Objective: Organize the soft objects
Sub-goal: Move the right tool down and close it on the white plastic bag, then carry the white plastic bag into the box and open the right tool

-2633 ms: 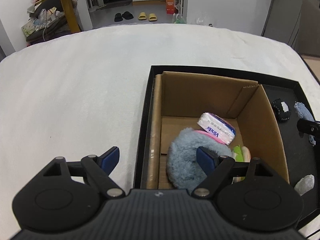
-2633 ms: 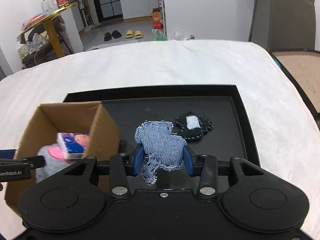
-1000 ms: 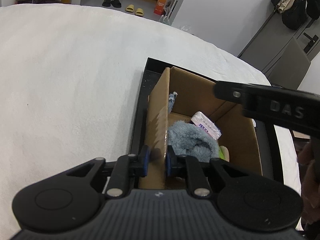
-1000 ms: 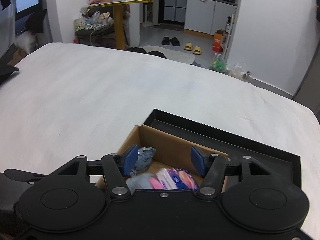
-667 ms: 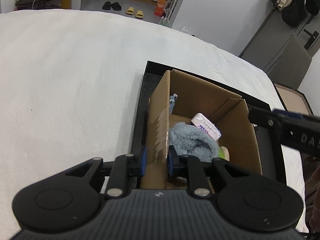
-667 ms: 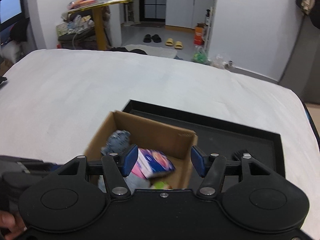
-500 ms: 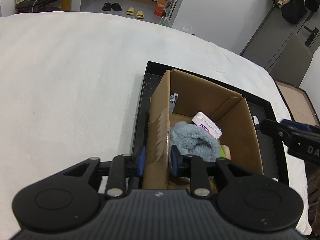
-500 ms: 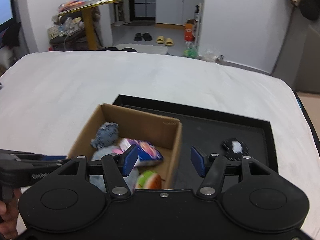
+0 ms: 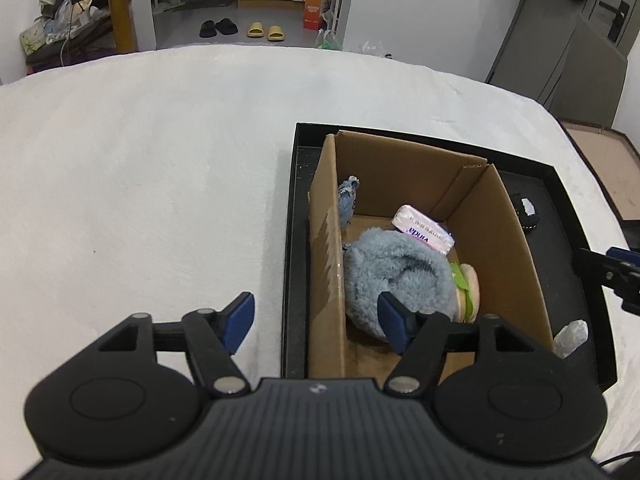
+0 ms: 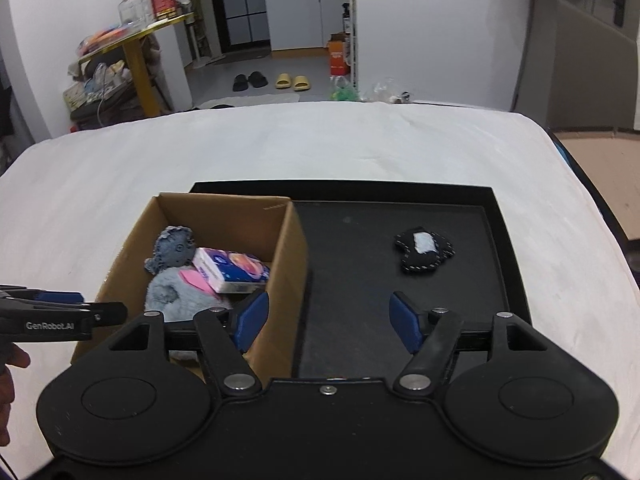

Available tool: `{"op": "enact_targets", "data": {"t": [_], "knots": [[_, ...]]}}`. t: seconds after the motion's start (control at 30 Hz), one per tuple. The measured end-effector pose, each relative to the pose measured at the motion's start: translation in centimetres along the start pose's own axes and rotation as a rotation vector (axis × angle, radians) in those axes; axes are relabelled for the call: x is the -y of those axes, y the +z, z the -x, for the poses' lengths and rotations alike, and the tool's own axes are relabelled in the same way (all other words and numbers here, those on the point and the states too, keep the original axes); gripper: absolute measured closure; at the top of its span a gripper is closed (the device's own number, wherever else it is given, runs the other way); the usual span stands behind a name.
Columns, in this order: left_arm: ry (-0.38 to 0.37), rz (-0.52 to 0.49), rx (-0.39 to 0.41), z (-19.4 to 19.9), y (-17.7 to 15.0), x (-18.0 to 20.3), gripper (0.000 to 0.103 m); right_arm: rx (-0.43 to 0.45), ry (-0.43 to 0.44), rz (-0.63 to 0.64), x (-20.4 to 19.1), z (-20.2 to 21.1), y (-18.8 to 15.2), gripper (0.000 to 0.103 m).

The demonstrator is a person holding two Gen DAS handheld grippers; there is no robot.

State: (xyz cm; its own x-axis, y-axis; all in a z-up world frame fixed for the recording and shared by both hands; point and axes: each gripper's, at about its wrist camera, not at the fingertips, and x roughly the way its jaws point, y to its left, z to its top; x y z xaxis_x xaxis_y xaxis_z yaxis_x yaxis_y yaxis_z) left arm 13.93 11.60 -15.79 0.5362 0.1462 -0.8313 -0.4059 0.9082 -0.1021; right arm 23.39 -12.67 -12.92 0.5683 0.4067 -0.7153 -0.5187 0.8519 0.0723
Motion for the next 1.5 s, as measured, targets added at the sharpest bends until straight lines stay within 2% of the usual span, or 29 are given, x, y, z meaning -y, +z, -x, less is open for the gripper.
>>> {"op": "enact_targets", "data": {"t": [0.33,0.73,1.07,1.3,1.33,1.43,1.5], "knots": [[0.021,-0.032,-0.008,0.0,-0.3,1.5,0.025,0.002,-0.020,-0.048,2.8,0.0,-1.7,0.028],[0.052,-0.057,-0.020,-0.6,-0.3,3.4,0.024,-0.024,-0.045,-0.106,6.2,-0.6,-4.2,0.028],[0.060,-0.077,-0.033,-1.1,-0.3,4.3,0.024,-0.084,-0.065,-0.139,7.9,-2.4,-6.5,0.028],[0.059,-0.079,-0.051,-1.6,-0.2,4.4,0.024,-0.152,-0.110,-0.132,8.2,-4.0,-7.6,0.028],[0.055,-0.082,-0.055,-1.6,-0.2,4.5,0.024,-0.161,-0.116,-0.129,8.1,-4.1,-7.7,0.031],[0.038,-0.086,-0.063,-1.6,-0.2,4.8,0.024,-0.196,-0.108,-0.143,8.1,-4.3,-7.8,0.064],[0.032,-0.089,-0.064,-1.5,-0.3,5.0,0.024,-0.187,-0.109,-0.142,8.1,-3.8,-7.6,0.064]]}}
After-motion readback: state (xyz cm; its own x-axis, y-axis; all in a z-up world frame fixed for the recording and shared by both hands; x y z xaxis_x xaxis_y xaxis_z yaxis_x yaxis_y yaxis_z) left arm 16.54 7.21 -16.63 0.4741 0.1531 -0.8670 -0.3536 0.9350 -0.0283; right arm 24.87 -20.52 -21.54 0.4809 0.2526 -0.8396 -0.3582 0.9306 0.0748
